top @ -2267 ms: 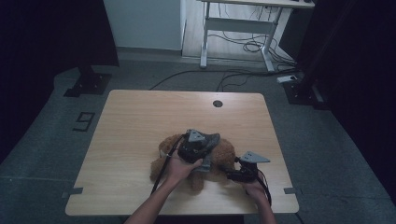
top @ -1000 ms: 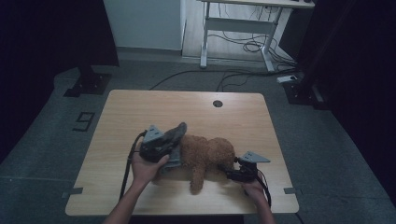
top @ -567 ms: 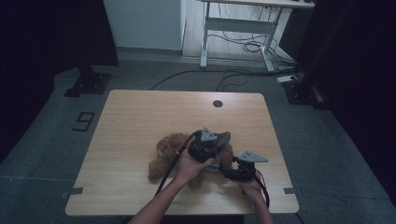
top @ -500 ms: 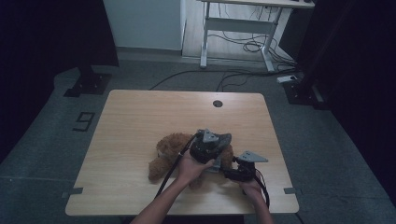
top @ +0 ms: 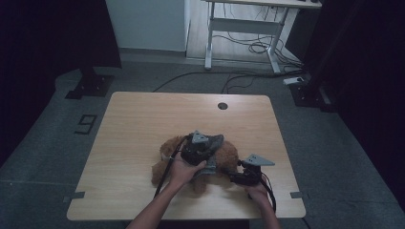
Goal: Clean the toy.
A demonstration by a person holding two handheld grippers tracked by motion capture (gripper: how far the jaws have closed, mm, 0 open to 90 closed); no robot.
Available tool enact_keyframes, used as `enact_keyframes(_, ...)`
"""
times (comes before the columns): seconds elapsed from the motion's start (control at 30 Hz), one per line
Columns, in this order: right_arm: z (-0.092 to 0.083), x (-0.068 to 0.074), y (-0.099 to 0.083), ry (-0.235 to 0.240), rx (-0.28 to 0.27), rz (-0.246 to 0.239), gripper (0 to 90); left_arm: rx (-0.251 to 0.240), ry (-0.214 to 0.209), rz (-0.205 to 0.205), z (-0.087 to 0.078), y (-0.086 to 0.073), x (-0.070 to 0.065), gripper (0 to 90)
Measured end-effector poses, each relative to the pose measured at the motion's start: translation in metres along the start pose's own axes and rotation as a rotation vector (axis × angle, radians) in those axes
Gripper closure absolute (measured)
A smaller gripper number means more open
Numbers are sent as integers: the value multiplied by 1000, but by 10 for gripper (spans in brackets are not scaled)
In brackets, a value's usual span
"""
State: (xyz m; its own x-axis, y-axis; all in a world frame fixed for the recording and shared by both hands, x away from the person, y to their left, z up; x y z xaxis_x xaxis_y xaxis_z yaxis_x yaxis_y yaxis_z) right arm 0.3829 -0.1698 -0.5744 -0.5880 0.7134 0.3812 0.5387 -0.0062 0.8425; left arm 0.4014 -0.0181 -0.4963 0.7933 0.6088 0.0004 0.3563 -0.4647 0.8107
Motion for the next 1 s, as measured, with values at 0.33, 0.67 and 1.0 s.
enact_keyframes(0.33,0,0,0,2,-9,2,301,-27,59,-37,-34,-21,33,804)
enact_keyframes(0.67,18,4,7,10,-9,-19,306,-7,133,-64,-61,-34,62,803)
enact_keyframes(1.0,18,4,7,14,-9,-7,277,-44,-32,51,-23,21,-10,802)
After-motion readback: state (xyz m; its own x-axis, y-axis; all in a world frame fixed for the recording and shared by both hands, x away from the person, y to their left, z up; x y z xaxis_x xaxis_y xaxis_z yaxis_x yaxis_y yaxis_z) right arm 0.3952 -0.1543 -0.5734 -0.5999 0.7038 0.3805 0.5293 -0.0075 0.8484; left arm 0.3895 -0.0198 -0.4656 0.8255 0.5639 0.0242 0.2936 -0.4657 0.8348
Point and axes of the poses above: each handheld gripper's, and its own axes: z roughly forward along the jaws, y roughly out of its top, x roughly to its left, the point moved 7 cm from there along z, roughly forward along the jaws, and after that the axes turned 10 degrees about z, right-handed, at the moved point
